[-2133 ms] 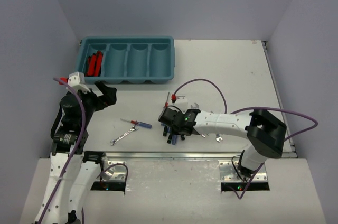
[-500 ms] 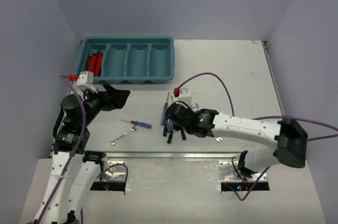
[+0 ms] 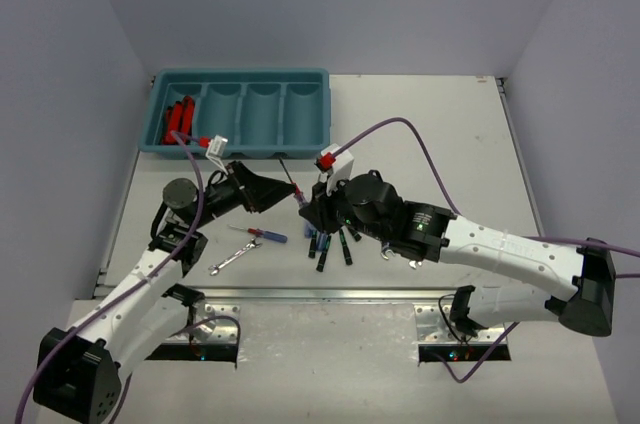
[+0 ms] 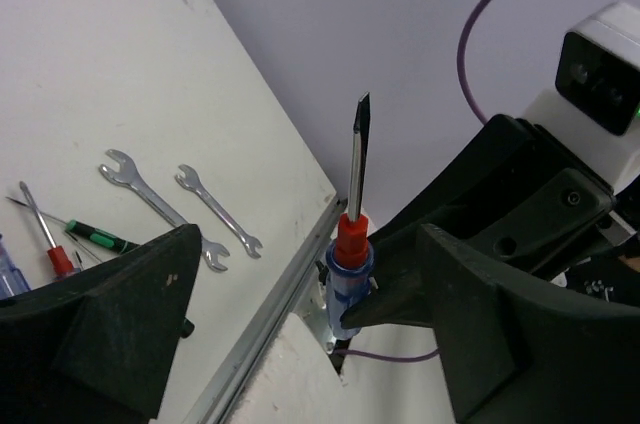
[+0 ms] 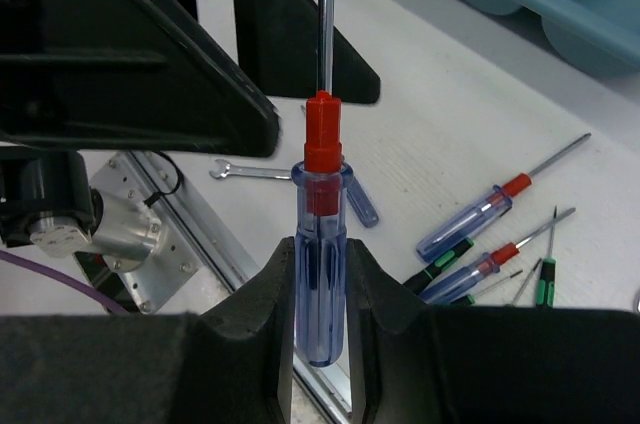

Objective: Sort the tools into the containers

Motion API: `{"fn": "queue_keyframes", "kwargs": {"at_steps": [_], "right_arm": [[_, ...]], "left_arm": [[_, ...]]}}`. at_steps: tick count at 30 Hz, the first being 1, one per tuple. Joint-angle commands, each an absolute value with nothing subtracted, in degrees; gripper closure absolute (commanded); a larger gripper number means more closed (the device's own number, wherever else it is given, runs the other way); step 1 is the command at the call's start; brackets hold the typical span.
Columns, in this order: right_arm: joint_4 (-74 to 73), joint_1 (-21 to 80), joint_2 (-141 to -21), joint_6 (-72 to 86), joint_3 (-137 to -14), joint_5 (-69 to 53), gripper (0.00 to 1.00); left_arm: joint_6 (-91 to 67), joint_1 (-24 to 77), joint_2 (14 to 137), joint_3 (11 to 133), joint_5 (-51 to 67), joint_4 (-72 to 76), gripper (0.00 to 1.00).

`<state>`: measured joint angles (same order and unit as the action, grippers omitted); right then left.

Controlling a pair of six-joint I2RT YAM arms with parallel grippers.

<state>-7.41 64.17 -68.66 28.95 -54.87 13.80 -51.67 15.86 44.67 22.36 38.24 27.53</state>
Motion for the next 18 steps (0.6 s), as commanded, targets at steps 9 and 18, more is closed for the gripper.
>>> {"fn": "queue_keyframes", "kwargs": {"at_steps": [9, 18], "right_arm": [[-3.06, 63.95, -69.08, 25.0, -58.1, 12.86, 0.79], [-26.27, 52.69, -69.74, 31.48, -58.72, 26.58, 0.01]], "left_arm": [[-48.15, 24.35, 52.81, 29.68, 32.63, 32.02, 1.0], [-28.47, 22.23, 79.46, 72.13, -23.67, -24.6, 1.0]]}}
